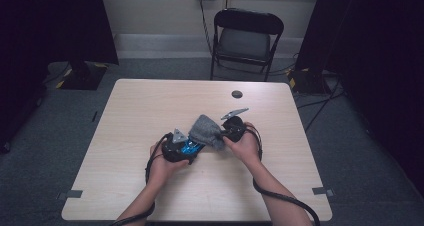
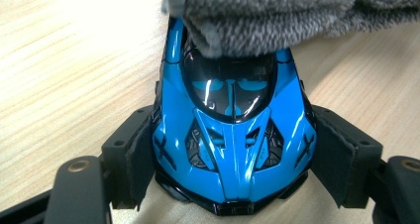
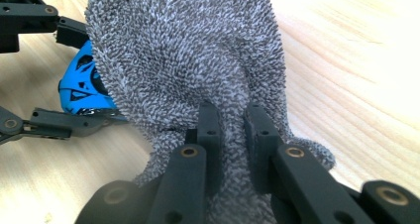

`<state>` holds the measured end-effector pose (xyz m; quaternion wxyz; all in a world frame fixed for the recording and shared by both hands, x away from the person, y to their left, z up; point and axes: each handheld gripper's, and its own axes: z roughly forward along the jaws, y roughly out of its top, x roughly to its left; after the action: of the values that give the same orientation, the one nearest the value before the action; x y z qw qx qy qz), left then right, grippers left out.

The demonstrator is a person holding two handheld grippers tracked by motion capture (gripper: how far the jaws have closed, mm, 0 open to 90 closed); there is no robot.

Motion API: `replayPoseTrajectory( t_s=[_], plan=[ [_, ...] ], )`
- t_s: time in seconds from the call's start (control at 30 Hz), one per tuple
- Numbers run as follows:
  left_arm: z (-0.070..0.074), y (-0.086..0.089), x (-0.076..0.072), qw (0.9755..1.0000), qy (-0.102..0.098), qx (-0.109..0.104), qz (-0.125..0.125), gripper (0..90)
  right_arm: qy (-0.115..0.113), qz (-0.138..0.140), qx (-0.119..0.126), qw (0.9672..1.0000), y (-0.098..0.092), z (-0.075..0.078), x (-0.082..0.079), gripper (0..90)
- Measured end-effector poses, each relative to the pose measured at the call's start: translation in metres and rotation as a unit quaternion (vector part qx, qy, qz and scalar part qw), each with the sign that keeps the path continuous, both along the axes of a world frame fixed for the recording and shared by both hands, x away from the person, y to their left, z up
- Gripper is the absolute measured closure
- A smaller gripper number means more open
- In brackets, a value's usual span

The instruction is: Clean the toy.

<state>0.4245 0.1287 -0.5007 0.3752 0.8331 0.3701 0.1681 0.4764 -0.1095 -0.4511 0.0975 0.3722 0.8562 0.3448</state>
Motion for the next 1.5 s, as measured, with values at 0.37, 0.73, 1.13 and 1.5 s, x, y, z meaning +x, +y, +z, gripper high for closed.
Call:
replayPoseTrajectory(
  t_s=[0.37,0.73,1.13,1.5],
  plan=[
    [0.000,0.000,0.000,1.0000,0.000,0.000,0.000,25.8,0.002,-0.031,0.006,0.9995,-0.013,0.001,0.009,80.1],
    [0.000,0.000,0.000,1.0000,0.001,-0.002,0.001,25.8,-0.006,-0.048,0.008,0.9988,-0.008,0.006,0.023,80.1],
    [0.000,0.000,0.000,1.0000,0.000,0.000,0.000,25.8,-0.003,-0.071,-0.002,0.9975,-0.010,-0.002,0.038,80.1],
    [0.000,0.000,0.000,1.0000,0.001,-0.002,0.001,25.8,-0.012,-0.088,-0.003,0.9961,-0.026,-0.003,0.038,80.0]
  ],
)
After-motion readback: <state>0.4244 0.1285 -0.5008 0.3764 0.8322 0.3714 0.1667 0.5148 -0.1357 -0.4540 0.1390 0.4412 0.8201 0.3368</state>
